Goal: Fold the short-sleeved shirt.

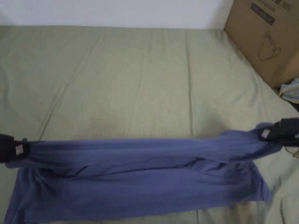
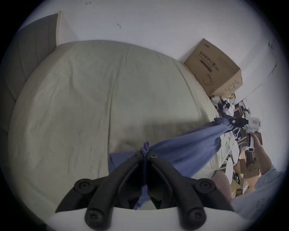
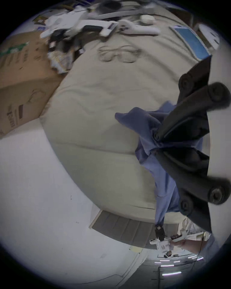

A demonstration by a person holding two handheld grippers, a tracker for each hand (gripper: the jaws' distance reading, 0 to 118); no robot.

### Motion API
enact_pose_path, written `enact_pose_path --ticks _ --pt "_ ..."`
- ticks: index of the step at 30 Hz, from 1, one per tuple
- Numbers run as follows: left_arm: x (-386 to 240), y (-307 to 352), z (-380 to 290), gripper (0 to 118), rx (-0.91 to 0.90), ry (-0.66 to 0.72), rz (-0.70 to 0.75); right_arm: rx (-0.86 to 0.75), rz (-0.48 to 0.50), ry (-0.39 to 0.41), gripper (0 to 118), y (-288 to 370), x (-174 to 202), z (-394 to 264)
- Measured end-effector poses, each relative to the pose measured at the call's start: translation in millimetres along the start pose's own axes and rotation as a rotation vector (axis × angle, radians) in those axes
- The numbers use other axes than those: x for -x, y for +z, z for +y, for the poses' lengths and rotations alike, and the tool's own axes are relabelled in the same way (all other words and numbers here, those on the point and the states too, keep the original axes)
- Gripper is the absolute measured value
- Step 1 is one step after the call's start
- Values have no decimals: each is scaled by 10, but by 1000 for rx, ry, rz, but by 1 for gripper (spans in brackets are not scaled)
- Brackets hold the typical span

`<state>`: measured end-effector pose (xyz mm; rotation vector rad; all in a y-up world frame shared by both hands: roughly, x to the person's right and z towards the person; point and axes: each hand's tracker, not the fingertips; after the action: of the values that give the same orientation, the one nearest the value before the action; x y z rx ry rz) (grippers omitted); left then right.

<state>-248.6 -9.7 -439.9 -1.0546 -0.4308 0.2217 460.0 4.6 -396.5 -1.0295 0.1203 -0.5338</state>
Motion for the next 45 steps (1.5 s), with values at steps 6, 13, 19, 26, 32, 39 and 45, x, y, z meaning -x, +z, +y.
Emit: enact_pose_path --ticks 6,13,19,26,32,39,45 --pt "38 -320 -641 3 118 17 29 83 -82 -43 5 -454 -291 -591" --pt "87 -367 -788 30 75 103 24 62 -197 41 25 -606 -113 -669" --pt "-162 -135 -759 115 10 14 153 -46 -385 226 95 -406 321 -705" --pt "-889 340 -533 115 -255 -158 336 -264 -374 299 95 -52 1182 -745" --pt "-1336 276 -391 98 -293 -190 417 -294 -356 362 90 -246 1812 -841" --pt "-1333 -16 -460 0 -267 -69 410 -234 -370 386 3 -667 2137 -903" --pt "-1129 -10 -556 0 -252 -19 400 -224 -450 432 2 -820 2286 -945"
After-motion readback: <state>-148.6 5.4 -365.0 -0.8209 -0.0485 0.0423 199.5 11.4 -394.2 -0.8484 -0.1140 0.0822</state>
